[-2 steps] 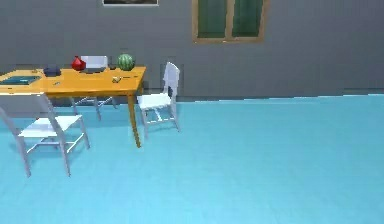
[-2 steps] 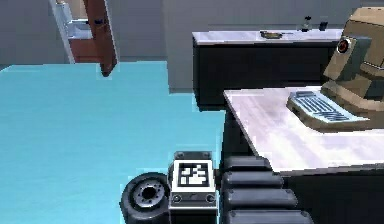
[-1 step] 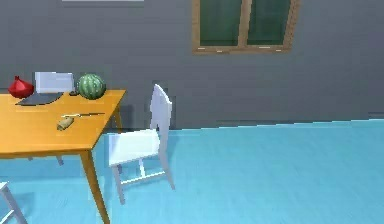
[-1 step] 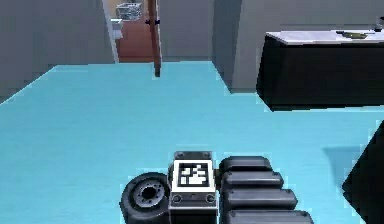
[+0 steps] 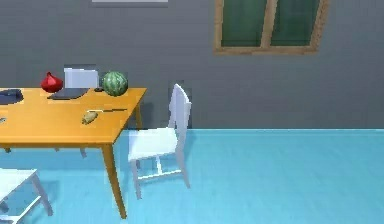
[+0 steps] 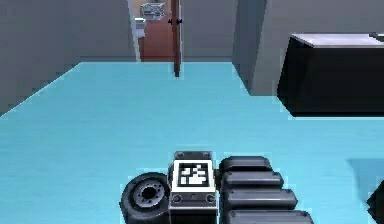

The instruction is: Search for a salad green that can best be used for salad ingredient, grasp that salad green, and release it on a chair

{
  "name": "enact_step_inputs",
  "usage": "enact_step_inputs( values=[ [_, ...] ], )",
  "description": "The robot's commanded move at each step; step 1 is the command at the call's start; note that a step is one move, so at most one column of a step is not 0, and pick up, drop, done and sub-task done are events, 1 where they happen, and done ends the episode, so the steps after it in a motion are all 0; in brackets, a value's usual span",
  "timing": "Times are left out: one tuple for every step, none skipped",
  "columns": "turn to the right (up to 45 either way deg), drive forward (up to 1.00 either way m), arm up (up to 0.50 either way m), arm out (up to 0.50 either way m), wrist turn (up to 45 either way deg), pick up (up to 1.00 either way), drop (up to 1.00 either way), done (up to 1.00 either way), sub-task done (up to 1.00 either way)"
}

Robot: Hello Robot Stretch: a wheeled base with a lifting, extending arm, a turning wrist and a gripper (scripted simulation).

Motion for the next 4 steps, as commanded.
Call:
enact_step_inputs(
  values=[
    [0.0,0.6,0.0,0.0,0.0,0.0,0.0,0.0,0.0],
    [45.0,0.0,0.0,0.0,0.0,0.0,0.0,0.0,0.0],
    [45.0,0.0,0.0,0.0,0.0,0.0,0.0,0.0,0.0],
    [45.0,0.0,0.0,0.0,0.0,0.0,0.0,0.0,0.0]
  ],
)
